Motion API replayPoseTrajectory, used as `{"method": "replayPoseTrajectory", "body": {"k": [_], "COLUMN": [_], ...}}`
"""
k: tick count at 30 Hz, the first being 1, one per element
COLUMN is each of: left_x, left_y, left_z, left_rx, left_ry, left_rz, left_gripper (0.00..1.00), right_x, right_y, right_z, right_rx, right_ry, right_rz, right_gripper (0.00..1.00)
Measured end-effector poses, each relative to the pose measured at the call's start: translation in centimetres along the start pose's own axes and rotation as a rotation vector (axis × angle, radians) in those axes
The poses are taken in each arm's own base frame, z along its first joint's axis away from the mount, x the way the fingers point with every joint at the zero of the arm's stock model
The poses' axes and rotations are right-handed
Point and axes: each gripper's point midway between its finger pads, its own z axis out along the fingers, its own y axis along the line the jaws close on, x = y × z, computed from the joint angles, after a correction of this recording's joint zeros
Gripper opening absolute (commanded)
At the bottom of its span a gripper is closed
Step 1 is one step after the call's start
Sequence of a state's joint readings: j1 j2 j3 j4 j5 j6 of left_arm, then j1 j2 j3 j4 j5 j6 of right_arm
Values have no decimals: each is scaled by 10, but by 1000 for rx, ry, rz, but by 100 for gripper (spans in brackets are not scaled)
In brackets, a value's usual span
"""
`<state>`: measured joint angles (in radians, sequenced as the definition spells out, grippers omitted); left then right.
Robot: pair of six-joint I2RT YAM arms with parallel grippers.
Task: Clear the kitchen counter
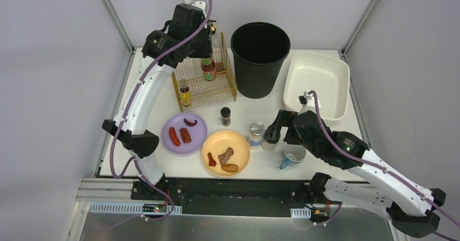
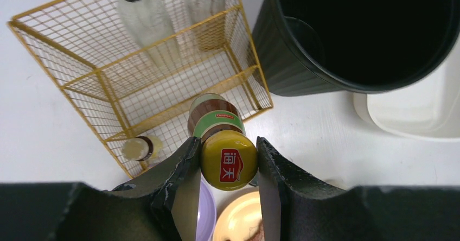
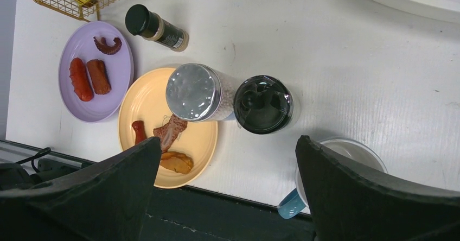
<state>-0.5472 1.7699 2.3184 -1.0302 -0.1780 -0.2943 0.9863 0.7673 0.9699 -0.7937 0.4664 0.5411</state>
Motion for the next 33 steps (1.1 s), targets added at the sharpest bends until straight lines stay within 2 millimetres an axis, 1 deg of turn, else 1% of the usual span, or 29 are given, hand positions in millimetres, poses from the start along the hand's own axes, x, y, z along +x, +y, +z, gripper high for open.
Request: {"method": "replayPoseTrajectory", "body": {"k": [5,10,14,22,26,30,33], "left_x": [-12,-18,-20,-23,-24,-14,1], "left_y": [26,51,67,102,117,130,138], "left_z": [0,5,14,39,47,57,66], "left_rx": [-61,-125,-161,-239,-268,-302,-325], "left_ry": [-29,-39,-36,-32,-37,-14,27], "left_rz": [-30,-57,-82,-135,-172,-193,-207], "left_gripper": [0,0,0,0,0,0,0], "right_x": [0,1,3,3,4,6,6], "right_y": [2,5,5,5,5,6,8], "right_z": [2,5,8,8,10,12,14], "right_rx": [-5,-8,0,0,5,8,7], "right_ry": [1,6,15,16,21,29,32], "right_rz": [-1,-3,-13,-16,-20,-29,-33], "right_gripper": [99,99,99,99,99,99,99]}}
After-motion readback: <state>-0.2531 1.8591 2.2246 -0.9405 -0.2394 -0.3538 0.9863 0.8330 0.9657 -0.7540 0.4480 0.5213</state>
